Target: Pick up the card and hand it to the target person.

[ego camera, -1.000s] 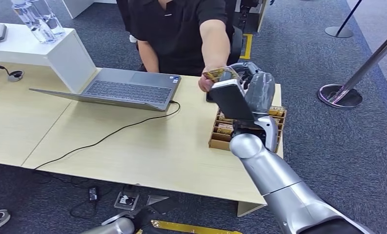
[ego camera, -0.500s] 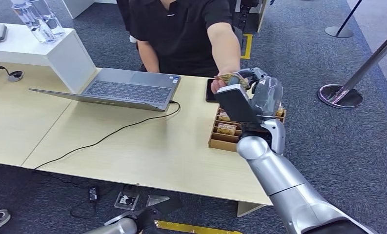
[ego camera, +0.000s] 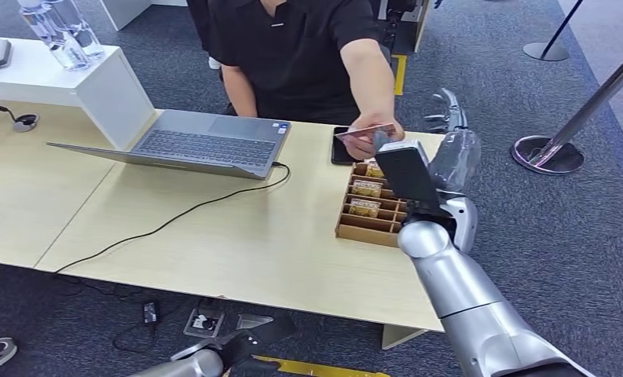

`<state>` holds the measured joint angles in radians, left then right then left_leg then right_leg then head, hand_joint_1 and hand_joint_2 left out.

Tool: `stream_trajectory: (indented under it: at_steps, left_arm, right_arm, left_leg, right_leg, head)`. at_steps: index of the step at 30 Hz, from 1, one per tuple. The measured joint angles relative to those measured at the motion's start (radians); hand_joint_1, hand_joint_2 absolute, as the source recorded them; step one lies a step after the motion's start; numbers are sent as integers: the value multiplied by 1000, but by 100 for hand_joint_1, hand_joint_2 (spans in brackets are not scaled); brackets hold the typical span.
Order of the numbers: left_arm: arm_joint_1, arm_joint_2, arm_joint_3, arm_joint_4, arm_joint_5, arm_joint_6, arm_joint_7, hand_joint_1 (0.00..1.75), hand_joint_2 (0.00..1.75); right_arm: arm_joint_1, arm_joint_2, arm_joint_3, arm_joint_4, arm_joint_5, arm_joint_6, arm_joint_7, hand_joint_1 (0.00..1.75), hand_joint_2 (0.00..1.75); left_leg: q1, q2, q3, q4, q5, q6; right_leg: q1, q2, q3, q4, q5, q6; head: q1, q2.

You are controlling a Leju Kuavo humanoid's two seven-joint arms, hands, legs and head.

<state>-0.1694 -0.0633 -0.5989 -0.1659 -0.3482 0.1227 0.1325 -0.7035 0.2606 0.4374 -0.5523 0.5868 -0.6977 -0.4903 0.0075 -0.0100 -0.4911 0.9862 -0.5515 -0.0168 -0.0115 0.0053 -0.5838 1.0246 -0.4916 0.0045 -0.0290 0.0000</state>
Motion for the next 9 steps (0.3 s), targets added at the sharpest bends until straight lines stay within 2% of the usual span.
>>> stream_trajectory:
  at_steps: [4,9]
  left_arm:
    - [0,0,0,0,0,1,1,0,0]
    - [1,0,1,0,1,10,1,0,0]
  right_arm:
    - [18,0,-41,-24,31,0,-16,0,0]
    - [57,1,-141,-75,133,0,-50,0,0]
  left_leg:
    - [0,0,0,0,0,0]
    - [0,0,0,0,0,0]
  right_leg:
    - [0,0,0,0,0,0]
    - [0,0,0,0,0,0]
  head:
    - [0,0]
    - [-1,0]
